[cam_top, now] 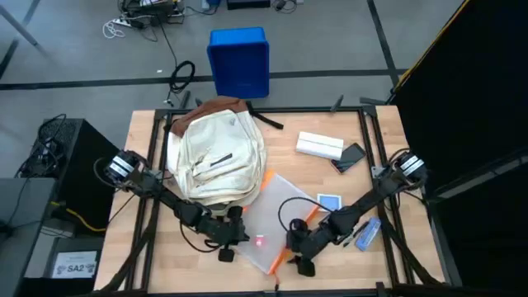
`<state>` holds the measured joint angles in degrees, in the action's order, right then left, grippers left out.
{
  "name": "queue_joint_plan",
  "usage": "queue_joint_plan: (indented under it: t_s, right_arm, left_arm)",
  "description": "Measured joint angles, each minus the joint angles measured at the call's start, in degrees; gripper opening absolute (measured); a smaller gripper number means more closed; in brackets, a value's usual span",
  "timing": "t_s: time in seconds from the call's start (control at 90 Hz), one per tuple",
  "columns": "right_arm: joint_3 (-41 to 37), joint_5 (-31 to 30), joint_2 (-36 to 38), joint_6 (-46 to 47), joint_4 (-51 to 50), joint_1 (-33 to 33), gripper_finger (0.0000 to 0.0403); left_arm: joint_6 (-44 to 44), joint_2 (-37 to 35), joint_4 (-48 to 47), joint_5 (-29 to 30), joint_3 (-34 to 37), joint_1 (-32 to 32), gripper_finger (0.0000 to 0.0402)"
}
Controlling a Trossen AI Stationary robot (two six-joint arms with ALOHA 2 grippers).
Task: Unpack backpack
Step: Remove the red charger adapter from the zip bag
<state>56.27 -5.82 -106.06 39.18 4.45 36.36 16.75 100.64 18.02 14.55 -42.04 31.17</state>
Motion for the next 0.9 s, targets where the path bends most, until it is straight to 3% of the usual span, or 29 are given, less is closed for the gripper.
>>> queue_joint_plan:
  t_s: [0.111, 0.244, 0.444, 0.744, 0.9]
  right_arm:
    - [0.0, -2.24, -0.58, 0.02, 0.12, 1.61, 0.0224]
    - [-0.02, -8.98, -0.76, -0.13, -0.02, 2.19, 0.0222]
    - [-0.02, -15.22, -0.76, -6.35, -0.27, -0.13, 0.0219]
    - [-0.02, -15.2, -2.27, -16.12, 2.57, -3.86, 0.0221]
    - [0.0, -13.28, -7.21, -19.31, 11.62, -4.85, 0.0238]
  left_arm:
    - [0.0, 0.0, 0.02, 0.47, -0.02, -0.03, 0.0]
    - [0.0, 0.0, 0.04, 1.21, -0.02, -0.03, 0.0]
    - [-0.02, 0.02, 0.44, 1.49, -0.02, -0.17, 0.0]
    - [-0.02, 5.21, 6.76, 0.38, -0.14, -2.0, 0.0]
    - [-0.25, 6.78, 10.12, -0.47, -0.17, -2.85, 0.0]
